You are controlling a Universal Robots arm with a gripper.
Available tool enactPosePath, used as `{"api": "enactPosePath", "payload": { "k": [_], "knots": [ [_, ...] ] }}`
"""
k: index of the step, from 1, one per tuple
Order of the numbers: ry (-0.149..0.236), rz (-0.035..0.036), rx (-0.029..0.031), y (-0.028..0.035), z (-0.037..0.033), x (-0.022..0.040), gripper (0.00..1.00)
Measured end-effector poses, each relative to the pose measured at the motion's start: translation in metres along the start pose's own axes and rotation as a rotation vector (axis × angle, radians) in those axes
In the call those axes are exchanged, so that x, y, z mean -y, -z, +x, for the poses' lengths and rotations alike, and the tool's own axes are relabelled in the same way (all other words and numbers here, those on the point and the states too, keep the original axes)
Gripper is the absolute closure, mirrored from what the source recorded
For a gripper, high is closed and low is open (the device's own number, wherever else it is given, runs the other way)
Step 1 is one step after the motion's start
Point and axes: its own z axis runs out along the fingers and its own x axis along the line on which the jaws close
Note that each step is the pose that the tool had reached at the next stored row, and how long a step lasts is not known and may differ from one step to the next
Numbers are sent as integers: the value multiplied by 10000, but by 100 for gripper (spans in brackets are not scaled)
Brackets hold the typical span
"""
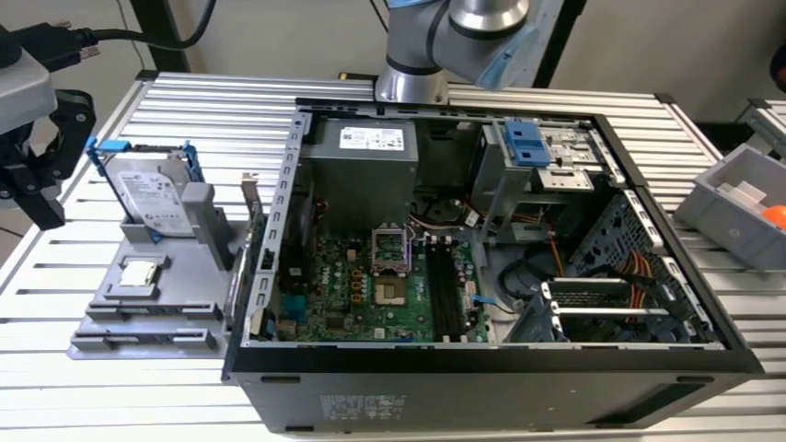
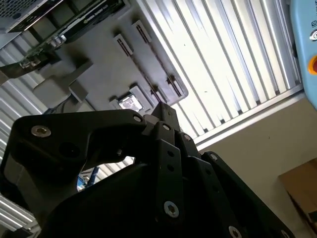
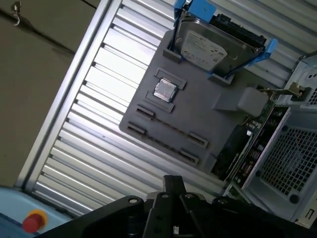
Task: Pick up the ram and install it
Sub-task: 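Pick up the ram and move it above insertion slot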
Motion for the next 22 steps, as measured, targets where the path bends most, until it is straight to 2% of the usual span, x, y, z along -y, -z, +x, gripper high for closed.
{"api": "enactPosePath", "payload": {
  "k": [20,22],
  "knots": [
    [1786,521,-224,1,-8,-15,100],
    [2136,622,-266,0,-9,-19,100]
  ]
}}
